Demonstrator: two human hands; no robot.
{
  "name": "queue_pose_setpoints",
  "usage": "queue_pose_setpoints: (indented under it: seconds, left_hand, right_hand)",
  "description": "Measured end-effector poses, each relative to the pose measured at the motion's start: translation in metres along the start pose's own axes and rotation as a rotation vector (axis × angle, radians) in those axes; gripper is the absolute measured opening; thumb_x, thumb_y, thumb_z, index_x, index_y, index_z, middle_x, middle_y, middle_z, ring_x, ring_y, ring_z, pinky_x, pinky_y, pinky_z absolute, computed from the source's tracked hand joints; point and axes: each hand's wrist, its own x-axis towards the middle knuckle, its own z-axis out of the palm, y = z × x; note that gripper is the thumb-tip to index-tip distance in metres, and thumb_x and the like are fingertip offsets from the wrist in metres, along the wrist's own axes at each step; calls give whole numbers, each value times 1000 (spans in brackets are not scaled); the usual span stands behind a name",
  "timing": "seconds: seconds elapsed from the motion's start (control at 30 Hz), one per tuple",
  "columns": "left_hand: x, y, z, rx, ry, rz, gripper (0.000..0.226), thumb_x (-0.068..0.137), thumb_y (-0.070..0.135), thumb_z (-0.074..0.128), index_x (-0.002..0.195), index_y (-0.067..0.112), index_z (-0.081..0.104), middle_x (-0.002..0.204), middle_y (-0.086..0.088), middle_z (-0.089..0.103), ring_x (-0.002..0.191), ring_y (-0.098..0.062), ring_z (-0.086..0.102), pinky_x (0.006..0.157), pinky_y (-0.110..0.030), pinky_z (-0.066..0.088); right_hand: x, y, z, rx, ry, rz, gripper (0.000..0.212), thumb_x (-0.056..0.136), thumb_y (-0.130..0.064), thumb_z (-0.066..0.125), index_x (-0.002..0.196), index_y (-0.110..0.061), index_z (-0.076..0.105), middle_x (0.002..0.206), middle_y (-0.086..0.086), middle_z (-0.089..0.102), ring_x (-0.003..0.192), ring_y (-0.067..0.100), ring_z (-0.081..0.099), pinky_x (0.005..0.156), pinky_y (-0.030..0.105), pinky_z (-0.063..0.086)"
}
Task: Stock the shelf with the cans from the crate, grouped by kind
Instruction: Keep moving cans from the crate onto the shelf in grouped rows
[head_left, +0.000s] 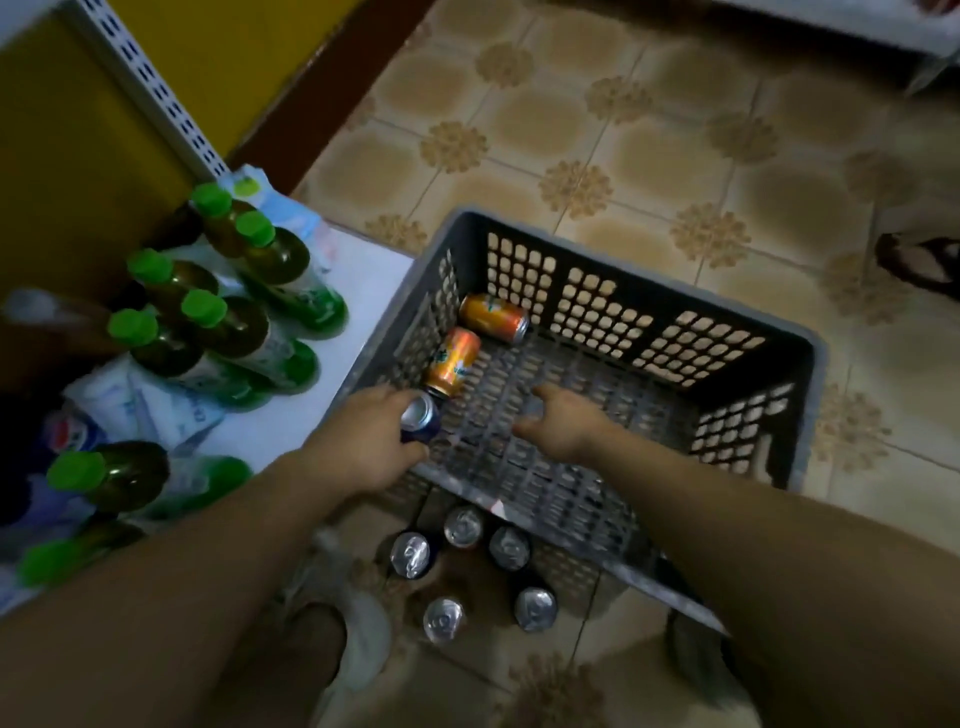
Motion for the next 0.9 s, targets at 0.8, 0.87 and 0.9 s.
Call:
queue_pose_setpoints:
  seconds: [0.8, 0.87, 0.9]
  left_hand:
    - [41, -97, 68, 29, 118, 12, 82, 83, 62, 38, 150, 19, 22, 158, 5, -9, 145, -13, -11, 116, -45, 5]
    - [35, -80, 50, -27, -7, -99, 84, 87, 56, 51, 152, 24, 9, 160, 4, -11, 146, -16, -10, 118, -44, 3]
    - [29, -69, 40, -97, -20, -126, 87, 87, 52, 56, 152, 24, 7, 160, 2, -8, 147, -17, -6, 119, -41, 6]
  right_hand:
    - [94, -59, 105, 484, 144, -185, 75, 75, -27, 78, 139, -23, 40, 123, -1, 56, 111, 22, 56, 85, 27, 42]
    - [62, -59, 79, 605, 191, -172, 72, 75, -27, 79, 136, -25, 42, 113, -11, 57, 104, 15, 58, 83, 28, 45]
    - [46, -61, 66, 650, 216, -178, 68, 75, -27, 79, 133, -27, 44, 108, -15, 57, 100, 12, 59, 81, 27, 47]
